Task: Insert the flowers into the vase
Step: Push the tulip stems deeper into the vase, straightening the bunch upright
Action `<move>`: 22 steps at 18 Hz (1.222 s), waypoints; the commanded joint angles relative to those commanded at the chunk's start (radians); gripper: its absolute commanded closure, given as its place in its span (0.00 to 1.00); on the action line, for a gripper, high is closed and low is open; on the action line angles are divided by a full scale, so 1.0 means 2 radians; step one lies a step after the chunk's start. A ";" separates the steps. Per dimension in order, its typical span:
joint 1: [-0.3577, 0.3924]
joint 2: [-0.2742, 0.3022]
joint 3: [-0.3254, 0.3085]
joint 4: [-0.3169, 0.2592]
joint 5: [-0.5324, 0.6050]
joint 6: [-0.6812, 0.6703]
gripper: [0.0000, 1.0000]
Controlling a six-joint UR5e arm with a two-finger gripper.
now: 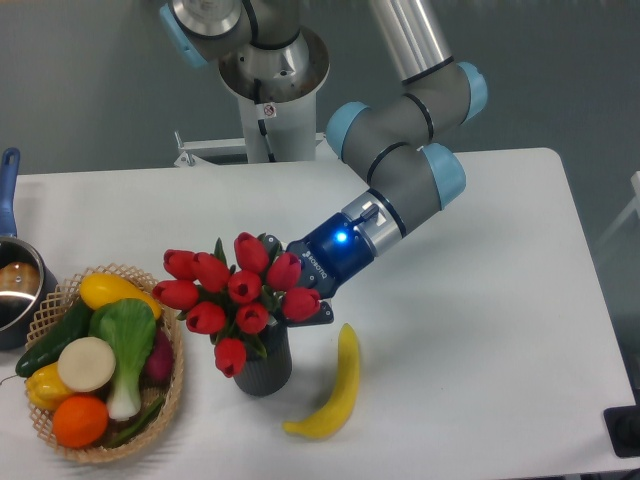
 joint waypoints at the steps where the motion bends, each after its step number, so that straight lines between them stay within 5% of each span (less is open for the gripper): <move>1: 0.000 -0.001 -0.001 0.000 0.000 0.000 0.73; 22: 0.006 -0.018 -0.010 0.001 0.004 0.025 0.70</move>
